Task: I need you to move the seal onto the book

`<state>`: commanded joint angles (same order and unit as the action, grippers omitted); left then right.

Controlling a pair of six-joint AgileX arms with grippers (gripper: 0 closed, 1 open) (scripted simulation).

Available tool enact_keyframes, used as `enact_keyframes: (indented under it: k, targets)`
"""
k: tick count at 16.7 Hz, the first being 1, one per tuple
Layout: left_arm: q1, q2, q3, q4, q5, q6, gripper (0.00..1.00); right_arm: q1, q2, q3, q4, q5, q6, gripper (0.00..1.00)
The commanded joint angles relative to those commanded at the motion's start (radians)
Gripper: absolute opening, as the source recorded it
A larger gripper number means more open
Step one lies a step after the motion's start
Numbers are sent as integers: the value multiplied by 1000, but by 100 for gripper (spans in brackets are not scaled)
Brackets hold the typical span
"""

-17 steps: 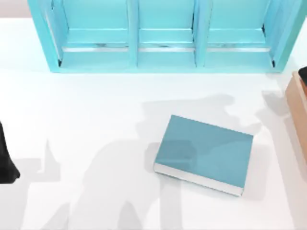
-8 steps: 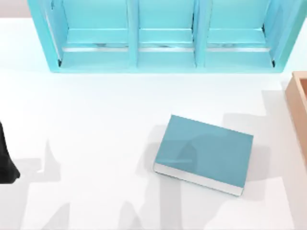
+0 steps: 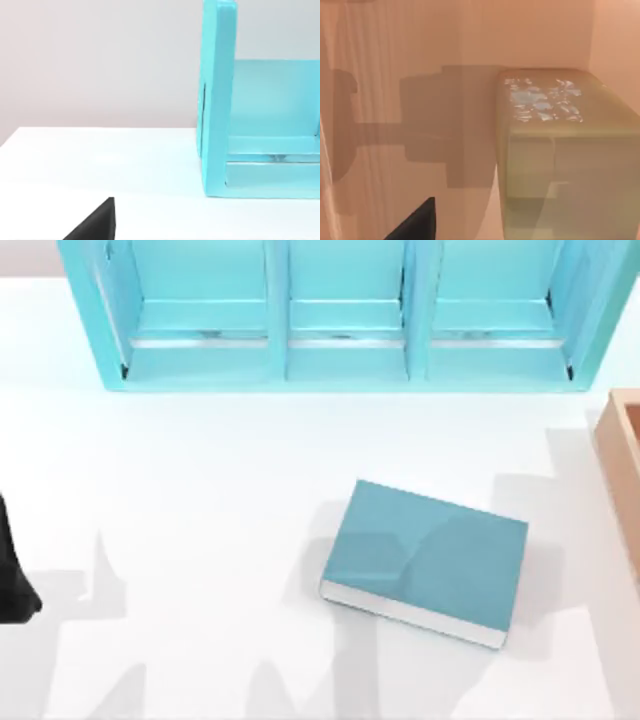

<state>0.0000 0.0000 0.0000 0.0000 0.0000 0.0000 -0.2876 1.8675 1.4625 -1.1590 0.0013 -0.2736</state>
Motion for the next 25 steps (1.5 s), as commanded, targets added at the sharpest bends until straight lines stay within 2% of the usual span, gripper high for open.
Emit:
enact_keyframes:
  k: [6,11,24,25]
  targets:
    - [0,0,0,0,0,0,100,1,60,-177,241,1,1,100]
    - [0,0,0,0,0,0,100,1,67,-198,266,1,2,100]
    - [0,0,0,0,0,0,100,1,67,-198,266,1,2,2]
    - [0,0,0,0,0,0,100,1,67,-198,266,1,2,0]
